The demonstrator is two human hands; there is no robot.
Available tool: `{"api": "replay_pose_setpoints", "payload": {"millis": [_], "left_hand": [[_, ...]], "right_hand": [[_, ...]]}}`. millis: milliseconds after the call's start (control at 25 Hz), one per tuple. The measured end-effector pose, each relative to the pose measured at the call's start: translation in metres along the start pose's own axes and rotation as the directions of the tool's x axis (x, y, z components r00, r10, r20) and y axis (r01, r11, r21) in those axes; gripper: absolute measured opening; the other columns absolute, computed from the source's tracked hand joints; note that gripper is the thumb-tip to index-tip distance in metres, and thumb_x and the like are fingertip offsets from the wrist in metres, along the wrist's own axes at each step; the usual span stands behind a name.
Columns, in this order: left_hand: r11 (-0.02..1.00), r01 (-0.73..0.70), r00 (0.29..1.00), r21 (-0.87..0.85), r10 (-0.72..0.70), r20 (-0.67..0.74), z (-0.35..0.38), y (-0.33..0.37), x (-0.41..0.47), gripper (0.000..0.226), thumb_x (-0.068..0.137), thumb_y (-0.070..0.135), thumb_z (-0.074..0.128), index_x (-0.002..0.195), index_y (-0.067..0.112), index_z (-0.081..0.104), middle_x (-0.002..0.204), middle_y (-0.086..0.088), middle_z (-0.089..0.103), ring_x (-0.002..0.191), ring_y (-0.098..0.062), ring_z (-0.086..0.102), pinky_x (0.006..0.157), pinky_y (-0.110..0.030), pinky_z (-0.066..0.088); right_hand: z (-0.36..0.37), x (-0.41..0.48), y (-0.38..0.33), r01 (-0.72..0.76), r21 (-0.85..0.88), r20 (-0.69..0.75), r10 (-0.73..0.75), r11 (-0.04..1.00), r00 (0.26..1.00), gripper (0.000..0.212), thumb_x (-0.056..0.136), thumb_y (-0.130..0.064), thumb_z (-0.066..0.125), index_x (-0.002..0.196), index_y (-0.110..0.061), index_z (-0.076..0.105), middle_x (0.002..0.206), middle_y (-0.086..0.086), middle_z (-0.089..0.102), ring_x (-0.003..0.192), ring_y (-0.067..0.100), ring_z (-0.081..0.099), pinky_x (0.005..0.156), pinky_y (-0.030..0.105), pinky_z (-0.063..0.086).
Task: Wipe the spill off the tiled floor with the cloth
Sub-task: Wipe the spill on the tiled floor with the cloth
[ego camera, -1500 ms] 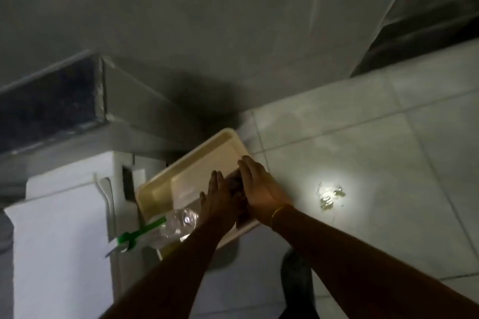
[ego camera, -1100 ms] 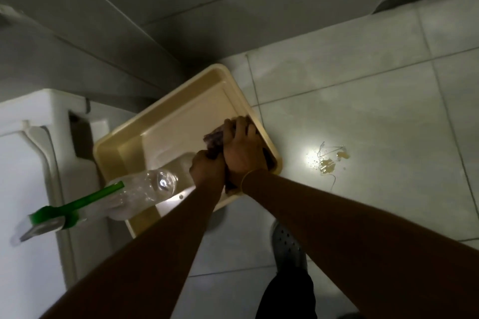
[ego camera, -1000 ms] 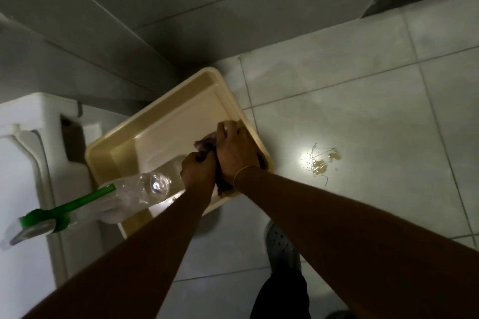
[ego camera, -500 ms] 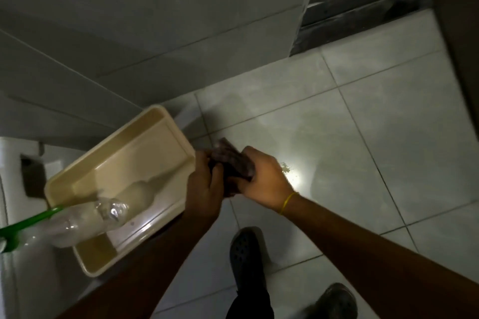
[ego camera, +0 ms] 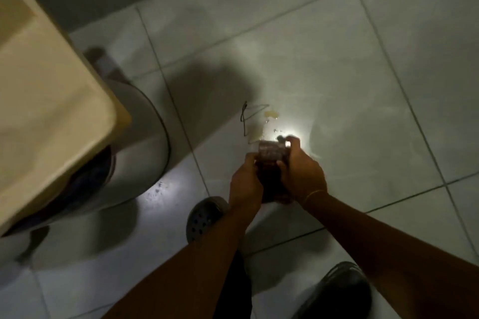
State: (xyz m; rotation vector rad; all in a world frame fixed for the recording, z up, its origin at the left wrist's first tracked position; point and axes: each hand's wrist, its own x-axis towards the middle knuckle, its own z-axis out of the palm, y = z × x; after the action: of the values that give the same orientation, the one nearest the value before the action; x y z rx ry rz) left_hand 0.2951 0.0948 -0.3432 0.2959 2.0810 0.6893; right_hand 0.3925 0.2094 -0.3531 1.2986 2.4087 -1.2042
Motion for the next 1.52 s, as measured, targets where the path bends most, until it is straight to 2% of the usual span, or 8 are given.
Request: {"api": "replay_pose_setpoints", "payload": {"millis": [80, 200, 280, 400, 600, 920, 1240, 1520], "left_hand": [[0.97, -0.158, 0.979, 0.184, 0.178, -0.101, -0.001, -0.026, 0.023, 0.033, 0.104, 0.029, 0.059, 0.135, 0.036, 0.051, 0.13, 0.0, 0.065, 0.124, -0.024, 0.063, 0.106, -0.035, 0.054], [0.834, -0.19, 0.938, 0.518, 0.31, -0.156, -0.016, -0.063, 0.051, 0.063, 0.107, 0.038, 0.051, 0.163, 0.019, 0.028, 0.173, -0.012, 0.029, 0.16, -0.033, 0.026, 0.131, -0.054, 0.022], [0.777, -0.146, 0.964, 0.613, 0.252, -0.09, -0.018, -0.084, 0.062, 0.077, 0.109, 0.059, 0.03, 0.169, 0.021, 0.0, 0.18, -0.005, -0.009, 0.165, -0.029, -0.009, 0.129, -0.055, -0.006], [0.737, -0.181, 0.955, 0.651, 0.291, -0.064, -0.01, -0.1, 0.067, 0.083, 0.103, 0.071, 0.009, 0.166, 0.026, -0.021, 0.173, 0.003, -0.034, 0.16, -0.023, -0.03, 0.124, -0.055, -0.018], [0.75, -0.166, 0.949, 0.64, 0.299, -0.104, -0.011, -0.1, 0.069, 0.083, 0.099, 0.078, 0.002, 0.16, 0.033, -0.031, 0.17, 0.007, -0.038, 0.158, -0.019, -0.033, 0.123, -0.056, -0.018], [0.829, -0.226, 0.951, 0.511, 0.301, -0.067, -0.018, -0.101, 0.068, 0.103, 0.092, 0.089, 0.019, 0.169, 0.027, -0.013, 0.176, 0.01, -0.027, 0.16, -0.014, -0.031, 0.126, -0.055, -0.016], [0.883, -0.243, 0.935, 0.402, 0.324, -0.144, -0.017, -0.095, 0.065, 0.097, 0.096, 0.083, 0.024, 0.169, 0.027, -0.006, 0.18, 0.003, -0.005, 0.166, -0.018, -0.01, 0.131, -0.06, -0.005], [0.865, -0.244, 0.94, 0.439, 0.322, -0.112, -0.016, -0.103, 0.067, 0.113, 0.09, 0.091, 0.031, 0.17, 0.022, -0.009, 0.178, 0.008, -0.019, 0.164, -0.015, -0.02, 0.126, -0.058, -0.01]], "right_hand": [[0.029, 0.006, 0.012, 0.016, -0.332, -0.212, -0.091, 0.943, 0.973, 0.066, 0.096, -0.042, 0.062, 0.154, -0.023, 0.04, 0.141, 0.012, 0.062, 0.123, 0.035, 0.066, 0.097, 0.049, 0.052], [0.065, 0.001, 0.023, 0.222, -0.484, -0.119, -0.315, 0.847, 0.942, 0.081, 0.097, -0.048, 0.054, 0.166, -0.013, 0.032, 0.174, 0.016, 0.031, 0.16, 0.04, 0.031, 0.127, 0.061, 0.022], [0.082, -0.002, 0.037, 0.333, -0.46, -0.023, -0.386, 0.823, 0.922, 0.084, 0.101, -0.053, 0.051, 0.169, -0.011, 0.026, 0.179, 0.013, 0.02, 0.166, 0.036, 0.02, 0.132, 0.062, 0.012], [0.077, 0.036, 0.043, 0.383, -0.491, 0.024, -0.428, 0.783, 0.904, 0.087, 0.103, -0.063, 0.044, 0.169, -0.01, 0.024, 0.18, 0.012, 0.019, 0.166, 0.033, 0.019, 0.133, 0.059, 0.008], [0.045, 0.139, 0.006, 0.26, -0.546, -0.056, -0.345, 0.796, 0.937, 0.093, 0.102, -0.067, 0.039, 0.171, -0.012, 0.012, 0.182, 0.009, 0.009, 0.169, 0.029, 0.009, 0.134, 0.054, 0.002], [0.093, -0.005, 0.057, 0.358, -0.541, 0.058, -0.39, 0.761, 0.919, 0.084, 0.106, -0.061, 0.034, 0.171, -0.011, 0.017, 0.183, 0.007, 0.004, 0.169, 0.029, 0.003, 0.134, 0.06, 0.008], [0.105, 0.083, -0.018, 0.27, -0.512, -0.039, -0.336, 0.816, 0.941, 0.084, 0.106, -0.061, 0.037, 0.17, -0.01, 0.017, 0.18, 0.013, 0.017, 0.167, 0.032, 0.015, 0.134, 0.056, 0.003], [0.078, -0.021, 0.077, 0.297, -0.561, 0.038, -0.335, 0.773, 0.941, 0.084, 0.106, -0.066, 0.026, 0.173, -0.017, 0.011, 0.182, 0.006, 0.007, 0.169, 0.027, 0.009, 0.134, 0.055, 0.009]]}}
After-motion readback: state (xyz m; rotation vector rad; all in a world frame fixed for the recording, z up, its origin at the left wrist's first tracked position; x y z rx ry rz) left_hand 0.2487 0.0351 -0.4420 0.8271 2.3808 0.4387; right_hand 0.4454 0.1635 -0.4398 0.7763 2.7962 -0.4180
